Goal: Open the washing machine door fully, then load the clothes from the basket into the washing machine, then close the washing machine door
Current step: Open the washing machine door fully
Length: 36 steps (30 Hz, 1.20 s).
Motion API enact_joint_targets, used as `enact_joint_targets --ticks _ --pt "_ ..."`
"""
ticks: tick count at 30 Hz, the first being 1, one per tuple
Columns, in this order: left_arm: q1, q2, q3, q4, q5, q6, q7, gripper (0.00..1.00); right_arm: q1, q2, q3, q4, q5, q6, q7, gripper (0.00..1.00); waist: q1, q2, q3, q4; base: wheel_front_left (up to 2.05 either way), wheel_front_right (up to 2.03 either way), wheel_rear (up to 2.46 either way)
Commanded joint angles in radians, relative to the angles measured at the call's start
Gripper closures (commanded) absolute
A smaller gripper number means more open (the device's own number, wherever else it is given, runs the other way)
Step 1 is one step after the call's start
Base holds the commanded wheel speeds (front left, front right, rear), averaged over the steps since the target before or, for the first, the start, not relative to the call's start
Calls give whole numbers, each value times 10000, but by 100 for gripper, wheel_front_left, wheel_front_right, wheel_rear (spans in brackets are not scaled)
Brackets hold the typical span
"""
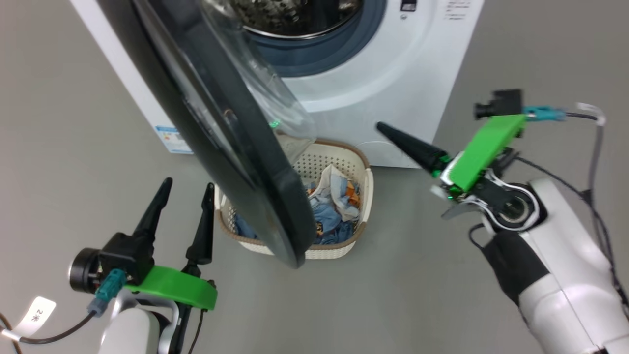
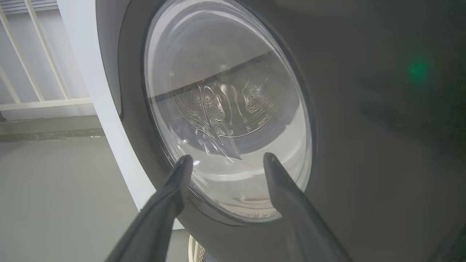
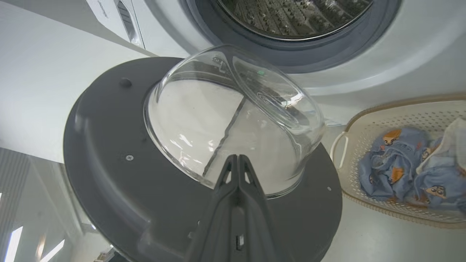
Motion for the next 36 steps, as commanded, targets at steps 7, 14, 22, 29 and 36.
enact_joint_targets --ticks 7,14,22,29,36 --pt "153 397 685 -194 201 -95 -63 0 1180 -811 -87 -2171 -2087 16 -2416 0 0 0 -438 -543 0 0 0" --pt "540 600 1008 -249 303 -121 -63 0 2624 -1712 -165 -3445 -4526 16 -5088 0 0 0 -644 -937 0 0 0" --pt "907 652 1280 -316 351 -124 -63 0 4034 -1885 -472 -3759 -6391 16 -6915 0 0 0 -915 -1335 0 0 0" --pt "1337 678 1501 -417 418 -87 -63 0 5415 -1719 -1339 -3887 -7974 16 -7420 0 0 0 -1176 -1677 0 0 0" --pt "1850 647 1668 -545 464 0 -63 0 6385 -1350 -1954 -4285 -10282 16 -7601 0 0 0 -1356 -1830 0 0 0"
